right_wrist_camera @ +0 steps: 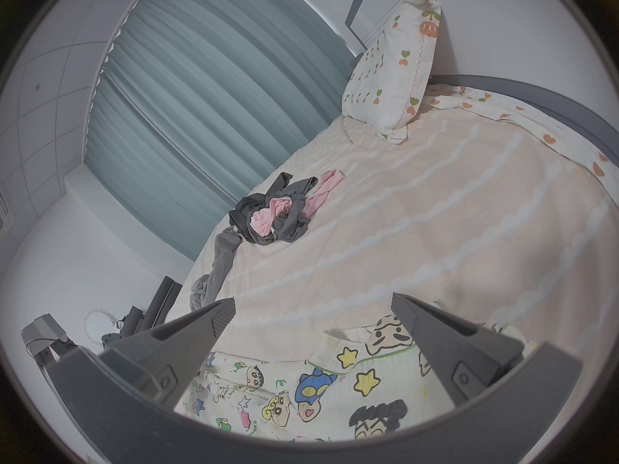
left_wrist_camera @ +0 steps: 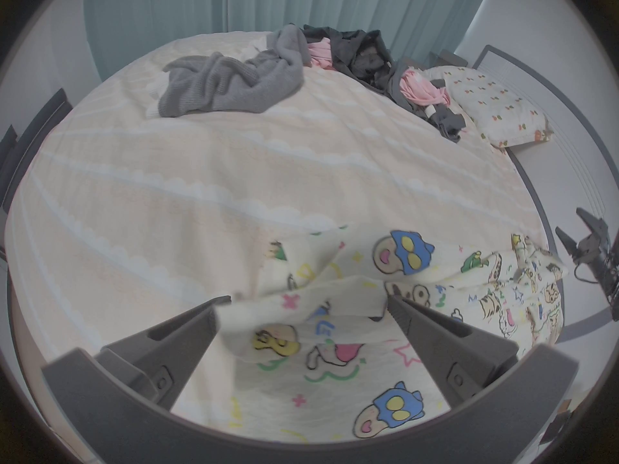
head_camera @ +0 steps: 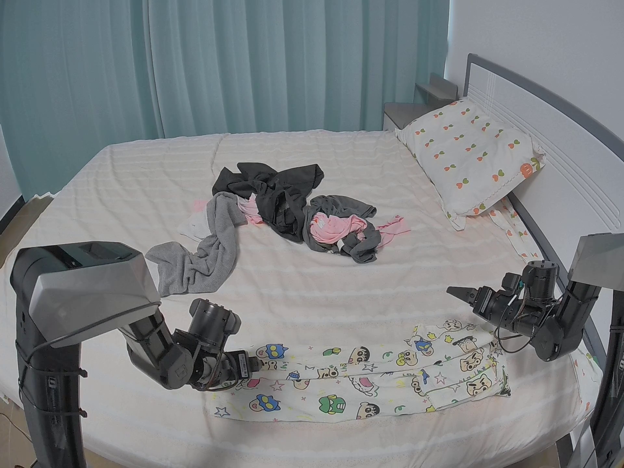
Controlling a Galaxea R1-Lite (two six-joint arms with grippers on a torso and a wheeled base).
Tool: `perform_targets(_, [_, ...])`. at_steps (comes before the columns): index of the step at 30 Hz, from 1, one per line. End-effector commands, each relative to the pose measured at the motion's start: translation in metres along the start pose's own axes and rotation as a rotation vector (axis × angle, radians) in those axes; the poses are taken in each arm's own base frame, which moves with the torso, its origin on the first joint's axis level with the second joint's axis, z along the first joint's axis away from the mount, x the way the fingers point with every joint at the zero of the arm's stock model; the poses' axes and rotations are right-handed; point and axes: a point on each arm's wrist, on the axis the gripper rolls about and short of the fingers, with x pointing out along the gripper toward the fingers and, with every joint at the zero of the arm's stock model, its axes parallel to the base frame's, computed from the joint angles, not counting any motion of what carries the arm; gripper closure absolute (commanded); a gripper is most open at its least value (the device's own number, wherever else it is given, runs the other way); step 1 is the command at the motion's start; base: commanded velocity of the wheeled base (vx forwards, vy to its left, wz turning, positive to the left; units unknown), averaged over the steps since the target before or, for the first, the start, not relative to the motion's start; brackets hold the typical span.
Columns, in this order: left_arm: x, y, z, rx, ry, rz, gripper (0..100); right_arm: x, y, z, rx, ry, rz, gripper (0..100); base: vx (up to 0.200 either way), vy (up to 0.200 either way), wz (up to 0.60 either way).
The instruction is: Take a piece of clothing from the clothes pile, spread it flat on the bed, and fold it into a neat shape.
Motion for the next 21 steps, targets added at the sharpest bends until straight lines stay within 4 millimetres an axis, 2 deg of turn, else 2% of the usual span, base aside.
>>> perform_targets(1, [0.009,-0.002,-0.007,0.015,0.021,0.02,0,0.0,0.0,-0.001,0.001,0.002,0.0,0,0.0,0.0,0.0])
perform_targets(10, [0.017,-0.002,-0.015,0.057,0.013,0.082,0,0.0,0.0,-0.001,0.001,0.002,0.0,0,0.0,0.0,0.0])
perform_targets(14, [0.02,-0.006,-0.012,0.066,0.004,0.079,0,0.0,0.0,0.0,0.0,0.001,0.0,0,0.0,0.0,0.0])
perform_targets(15, [0.021,-0.006,-0.012,0.067,0.005,0.079,100,0.0,0.0,0.0,0.0,0.0,0.001,0,0.0,0.0,0.0])
perform_targets(21, [0.021,-0.006,-0.012,0.071,0.003,0.077,100,0.0,-0.001,0.001,-0.001,-0.006,0.001,0,0.0,0.0,0.0])
